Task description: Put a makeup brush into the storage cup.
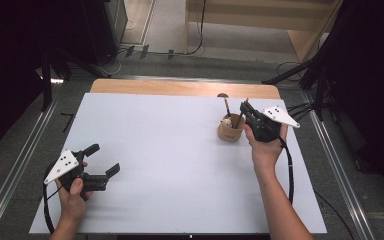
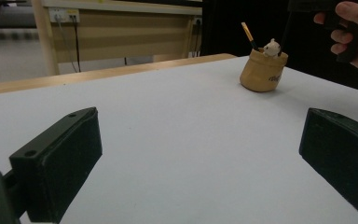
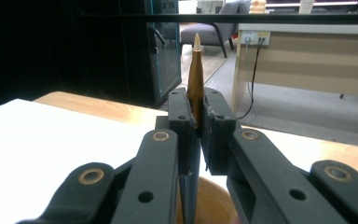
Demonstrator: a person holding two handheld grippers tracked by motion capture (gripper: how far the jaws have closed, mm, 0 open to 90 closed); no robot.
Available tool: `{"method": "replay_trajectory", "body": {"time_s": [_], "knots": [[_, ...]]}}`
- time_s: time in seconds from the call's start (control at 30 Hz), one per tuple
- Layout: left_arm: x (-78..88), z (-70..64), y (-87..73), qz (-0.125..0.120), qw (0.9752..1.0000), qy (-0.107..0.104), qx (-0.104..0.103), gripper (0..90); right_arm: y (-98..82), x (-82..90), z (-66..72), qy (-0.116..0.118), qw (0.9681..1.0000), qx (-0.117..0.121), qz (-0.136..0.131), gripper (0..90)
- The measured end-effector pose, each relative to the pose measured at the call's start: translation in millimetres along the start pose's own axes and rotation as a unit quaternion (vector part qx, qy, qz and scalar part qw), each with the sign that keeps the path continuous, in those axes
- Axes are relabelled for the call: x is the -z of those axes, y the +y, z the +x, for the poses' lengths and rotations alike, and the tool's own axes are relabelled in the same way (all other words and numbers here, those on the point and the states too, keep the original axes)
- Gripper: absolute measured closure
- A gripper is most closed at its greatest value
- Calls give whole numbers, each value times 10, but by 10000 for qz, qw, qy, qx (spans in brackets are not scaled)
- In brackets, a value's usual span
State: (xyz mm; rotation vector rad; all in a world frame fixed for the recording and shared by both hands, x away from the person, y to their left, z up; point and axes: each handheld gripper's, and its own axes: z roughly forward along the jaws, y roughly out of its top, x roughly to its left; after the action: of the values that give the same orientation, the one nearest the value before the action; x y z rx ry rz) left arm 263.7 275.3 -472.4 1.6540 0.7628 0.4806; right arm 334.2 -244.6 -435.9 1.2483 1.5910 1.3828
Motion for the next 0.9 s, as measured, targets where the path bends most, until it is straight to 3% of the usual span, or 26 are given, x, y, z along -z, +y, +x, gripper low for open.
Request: {"method": "replay_trajectory", "body": {"time_s": [0.67,0.9], "knots": [[3,-6,4,1,10000,2,-28,0,-249,-108,-33,-55,9989,-106,457,845],[7,-7,7,-9,10000,9,-24,0,-284,-106,-34,-56,9989,-145,446,844]]}}
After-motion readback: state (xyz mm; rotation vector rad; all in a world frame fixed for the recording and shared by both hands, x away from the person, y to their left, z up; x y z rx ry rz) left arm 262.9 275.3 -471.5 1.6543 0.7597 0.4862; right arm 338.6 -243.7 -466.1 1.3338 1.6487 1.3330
